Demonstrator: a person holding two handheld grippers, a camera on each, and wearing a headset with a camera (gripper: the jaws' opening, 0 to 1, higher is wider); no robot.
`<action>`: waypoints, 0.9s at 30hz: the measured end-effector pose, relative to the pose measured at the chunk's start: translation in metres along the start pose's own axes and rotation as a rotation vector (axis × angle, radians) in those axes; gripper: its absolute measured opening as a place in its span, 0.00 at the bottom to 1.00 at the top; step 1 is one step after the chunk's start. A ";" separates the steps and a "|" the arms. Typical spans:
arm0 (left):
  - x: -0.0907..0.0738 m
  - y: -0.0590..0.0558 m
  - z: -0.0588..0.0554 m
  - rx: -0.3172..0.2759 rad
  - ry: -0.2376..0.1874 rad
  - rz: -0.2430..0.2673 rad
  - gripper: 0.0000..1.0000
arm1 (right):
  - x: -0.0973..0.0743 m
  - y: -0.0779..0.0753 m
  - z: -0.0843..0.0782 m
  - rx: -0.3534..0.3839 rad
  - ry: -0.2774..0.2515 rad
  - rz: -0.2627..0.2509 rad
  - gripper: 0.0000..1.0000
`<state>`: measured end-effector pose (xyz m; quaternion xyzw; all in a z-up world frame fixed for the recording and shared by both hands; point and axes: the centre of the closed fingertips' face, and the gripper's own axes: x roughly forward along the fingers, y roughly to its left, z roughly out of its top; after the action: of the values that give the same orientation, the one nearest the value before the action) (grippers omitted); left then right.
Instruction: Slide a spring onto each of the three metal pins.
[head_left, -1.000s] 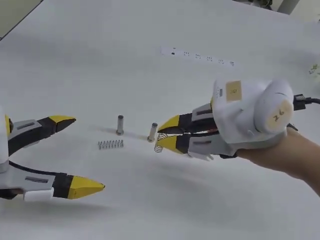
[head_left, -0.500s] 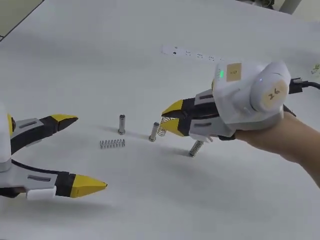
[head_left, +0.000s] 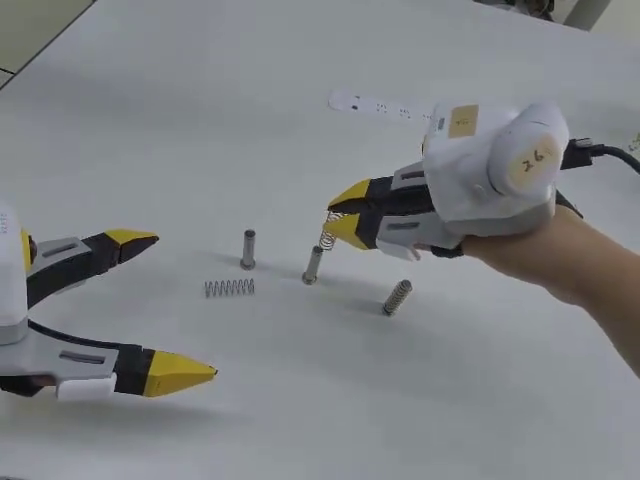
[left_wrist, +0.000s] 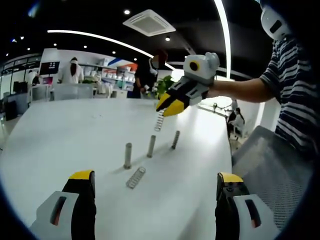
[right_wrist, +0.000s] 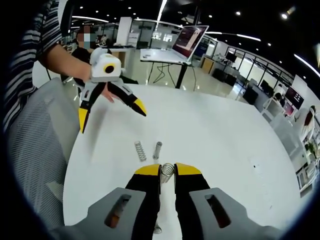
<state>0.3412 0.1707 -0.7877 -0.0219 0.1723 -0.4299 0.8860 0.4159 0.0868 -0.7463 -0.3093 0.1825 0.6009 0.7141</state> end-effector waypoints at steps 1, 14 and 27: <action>0.000 0.000 0.000 0.000 -0.002 0.001 0.98 | 0.001 -0.001 0.000 0.004 0.001 0.000 0.07; 0.001 0.002 0.002 0.001 0.000 0.004 0.98 | 0.012 0.001 -0.005 0.029 0.005 0.014 0.07; -0.001 0.002 0.001 -0.003 0.005 0.009 0.98 | 0.025 0.007 -0.028 0.056 0.045 0.031 0.07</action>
<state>0.3424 0.1723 -0.7871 -0.0212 0.1754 -0.4257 0.8874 0.4180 0.0876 -0.7844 -0.3000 0.2199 0.5993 0.7088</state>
